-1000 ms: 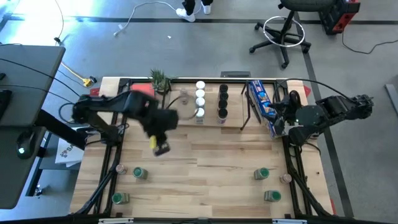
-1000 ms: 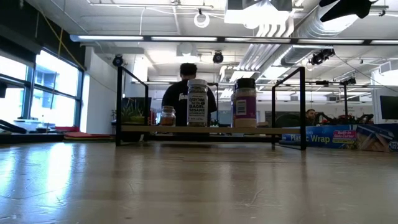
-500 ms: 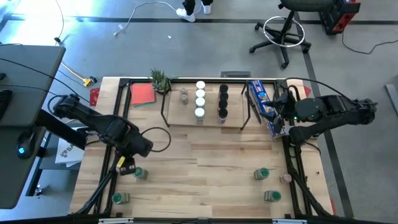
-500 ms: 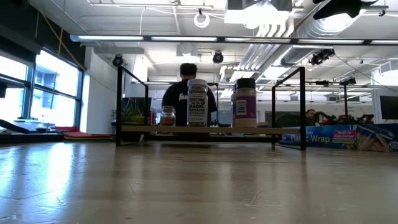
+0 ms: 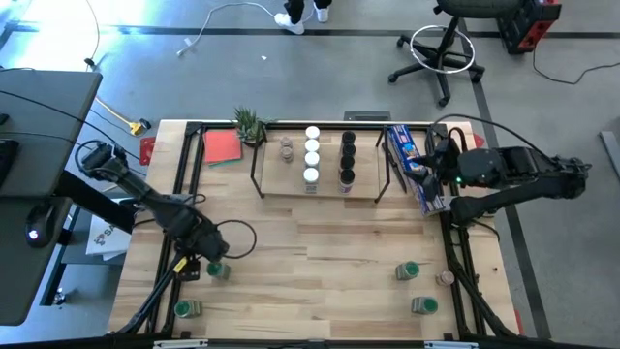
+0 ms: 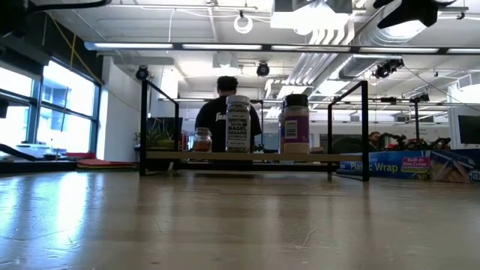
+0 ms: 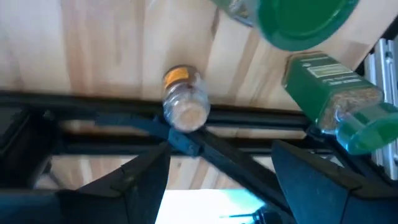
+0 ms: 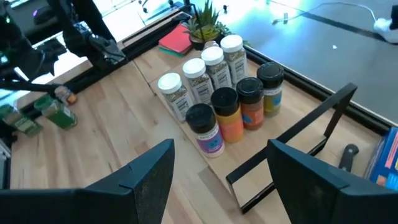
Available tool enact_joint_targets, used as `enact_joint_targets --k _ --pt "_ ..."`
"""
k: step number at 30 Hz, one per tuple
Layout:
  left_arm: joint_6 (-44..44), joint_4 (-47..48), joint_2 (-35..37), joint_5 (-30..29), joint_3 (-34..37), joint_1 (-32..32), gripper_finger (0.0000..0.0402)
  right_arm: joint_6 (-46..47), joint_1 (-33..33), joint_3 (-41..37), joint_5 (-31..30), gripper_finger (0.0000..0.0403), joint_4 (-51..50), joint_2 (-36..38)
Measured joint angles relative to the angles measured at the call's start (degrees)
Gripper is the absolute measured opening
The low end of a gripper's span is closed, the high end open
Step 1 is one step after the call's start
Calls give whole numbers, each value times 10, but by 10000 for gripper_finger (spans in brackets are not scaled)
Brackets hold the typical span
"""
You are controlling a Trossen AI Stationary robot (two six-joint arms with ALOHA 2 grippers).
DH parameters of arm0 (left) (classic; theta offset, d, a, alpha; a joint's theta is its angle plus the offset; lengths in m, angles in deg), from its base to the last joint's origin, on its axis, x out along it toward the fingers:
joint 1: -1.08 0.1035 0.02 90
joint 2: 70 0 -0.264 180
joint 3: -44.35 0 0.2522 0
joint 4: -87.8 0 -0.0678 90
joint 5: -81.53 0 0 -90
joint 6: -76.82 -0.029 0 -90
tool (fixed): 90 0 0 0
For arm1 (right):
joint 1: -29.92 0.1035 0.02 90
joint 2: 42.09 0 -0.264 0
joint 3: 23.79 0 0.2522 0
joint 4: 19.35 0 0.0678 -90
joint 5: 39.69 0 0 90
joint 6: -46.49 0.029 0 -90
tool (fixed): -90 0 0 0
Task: Shelf spices
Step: Put the brown seasoning bottle on the shelf aligned with the other brown seasoning bottles
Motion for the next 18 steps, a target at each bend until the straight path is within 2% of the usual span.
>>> enact_joint_targets --k 12,18 --pt "91 -95 92 -53 104 -78 271 39 -42 0 20 249 10 0" --pt "123 -101 103 -65 130 -112 271 41 -64 0 26 249 26 -1"
